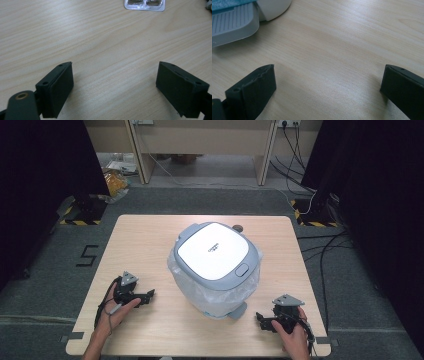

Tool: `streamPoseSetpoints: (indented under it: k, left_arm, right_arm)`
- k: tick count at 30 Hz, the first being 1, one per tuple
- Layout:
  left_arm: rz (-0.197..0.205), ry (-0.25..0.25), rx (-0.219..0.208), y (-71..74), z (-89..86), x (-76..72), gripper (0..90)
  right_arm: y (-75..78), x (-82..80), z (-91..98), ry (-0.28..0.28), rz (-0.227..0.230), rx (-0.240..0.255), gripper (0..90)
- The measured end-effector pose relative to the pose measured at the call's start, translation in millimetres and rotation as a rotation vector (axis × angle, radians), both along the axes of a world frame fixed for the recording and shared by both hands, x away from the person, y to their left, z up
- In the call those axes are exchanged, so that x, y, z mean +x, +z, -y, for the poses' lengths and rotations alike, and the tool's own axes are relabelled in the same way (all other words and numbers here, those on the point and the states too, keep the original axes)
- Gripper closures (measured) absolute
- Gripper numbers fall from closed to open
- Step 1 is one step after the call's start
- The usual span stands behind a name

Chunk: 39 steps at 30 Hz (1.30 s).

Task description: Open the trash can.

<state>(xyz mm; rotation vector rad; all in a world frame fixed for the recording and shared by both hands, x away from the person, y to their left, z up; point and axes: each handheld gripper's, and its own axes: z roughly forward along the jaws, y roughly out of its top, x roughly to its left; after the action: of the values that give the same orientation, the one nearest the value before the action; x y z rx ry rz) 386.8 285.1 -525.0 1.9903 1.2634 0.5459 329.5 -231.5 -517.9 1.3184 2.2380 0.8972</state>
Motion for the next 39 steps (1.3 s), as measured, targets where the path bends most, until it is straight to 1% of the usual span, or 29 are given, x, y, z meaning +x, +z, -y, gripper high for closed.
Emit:
streamPoseSetpoints:
  k: [7,8,11,12,13,14,15,16,17,18,19,20,21,22,23,24,25,26,27,29,30,31,32,33,34,36,39]
  left_arm:
    - [0.000,-0.001,-0.002,-0.1,0.6,-0.6,13.8]
    - [-0.001,-0.009,-0.004,0.1,2.4,-2.5,13.9]
    - [-0.001,-0.015,-0.004,0.2,6.0,-4.9,14.3]
    - [0.000,-0.018,-0.002,0.3,8.7,-6.2,14.3]
    - [0.000,-0.023,0.002,0.5,15.2,-8.9,14.2]
    - [-0.001,-0.035,0.000,0.6,19.3,-10.7,14.3]
    - [0.004,-0.046,-0.001,0.3,24.0,-12.8,14.3]
    - [0.005,-0.057,0.001,0.5,29.0,-15.1,14.4]
    - [0.005,-0.057,0.001,0.5,29.0,-15.1,14.6]
    - [0.009,-0.063,0.000,0.3,34.3,-17.4,14.9]
    - [0.006,-0.067,0.001,0.8,44.6,-22.3,15.1]
    - [0.007,-0.068,-0.003,0.9,49.8,-24.8,15.4]
    - [0.006,-0.081,-0.012,1.4,55.1,-27.5,15.3]
    - [0.002,-0.098,-0.034,2.0,60.3,-30.1,15.4]
    - [0.002,-0.112,-0.063,2.4,65.5,-32.6,15.4]
    - [0.005,-0.124,-0.079,2.5,71.1,-35.1,15.3]
    - [0.005,-0.124,-0.079,2.5,71.1,-35.1,15.3]
    - [0.017,-0.145,-0.081,3.1,82.0,-39.6,15.3]
    - [0.025,-0.153,-0.081,4.1,86.1,-41.4,15.3]
    - [0.031,-0.165,-0.109,5.9,93.3,-43.9,15.3]
    - [0.037,-0.168,-0.113,6.9,95.7,-44.5,15.3]
    - [0.043,-0.161,-0.125,7.2,98.0,-44.8,15.3]
    - [0.043,-0.161,-0.125,7.2,98.0,-44.8,15.2]
    - [0.047,-0.153,-0.137,7.3,99.4,-44.7,15.2]
    - [0.043,-0.143,-0.169,6.9,102.6,-44.7,15.2]
    - [0.040,-0.139,-0.179,6.8,105.2,-44.7,15.2]
    - [0.046,-0.133,-0.192,7.7,109.5,-43.4,15.2]
  right_arm:
    - [0.0,0.0,0.0,0.000,0.000,0.000,0.3]
    - [0.0,-0.1,0.0,0.001,0.002,-0.001,0.5]
    - [0.2,-1.1,-0.5,-0.003,-0.001,0.001,1.0]
    - [0.1,-1.5,-0.3,-0.001,0.003,0.005,2.3]
    - [1.1,-2.4,1.4,-0.006,0.018,0.016,12.9]
    - [1.8,-3.2,2.0,-0.021,0.031,0.029,20.8]
    - [2.3,-3.4,2.7,-0.026,0.044,0.044,20.7]
    - [2.7,-3.7,2.9,-0.025,0.047,0.055,14.2]
    - [2.7,-3.7,2.9,-0.025,0.047,0.055,14.2]
    - [3.6,-4.4,1.4,-0.021,0.057,0.066,16.7]
    - [4.3,-4.8,0.4,-0.014,0.059,0.070,18.5]
    - [4.8,-5.1,-1.0,-0.009,0.060,0.074,15.8]
    - [5.5,-5.4,-2.9,-0.009,0.064,0.074,14.5]
    - [6.7,-5.9,-4.6,-0.005,0.070,0.070,16.4]
    - [8.6,-6.2,-6.2,0.002,0.078,0.066,15.9]
    - [10.5,-6.5,-8.3,0.002,0.085,0.072,15.0]
    - [10.5,-6.5,-8.3,0.002,0.085,0.072,15.0]
    - [15.6,-6.8,-11.7,0.008,0.098,0.079,15.4]
    - [18.1,-6.9,-13.8,0.011,0.106,0.081,15.4]
    - [22.8,-7.5,-17.9,0.019,0.120,0.093,15.3]
    - [24.9,-7.6,-19.9,0.027,0.126,0.097,15.2]
    - [26.6,-7.4,-22.1,0.033,0.128,0.100,15.2]
    - [27.3,-6.6,-24.7,0.036,0.132,0.102,15.2]
    - [27.9,-5.8,-27.2,0.038,0.127,0.100,15.2]
    - [27.7,-4.2,-29.6,0.039,0.125,0.094,15.3]
    - [26.4,0.1,-34.9,0.050,0.125,0.078,15.4]
    - [22.7,5.6,-42.8,0.064,0.110,0.074,15.4]
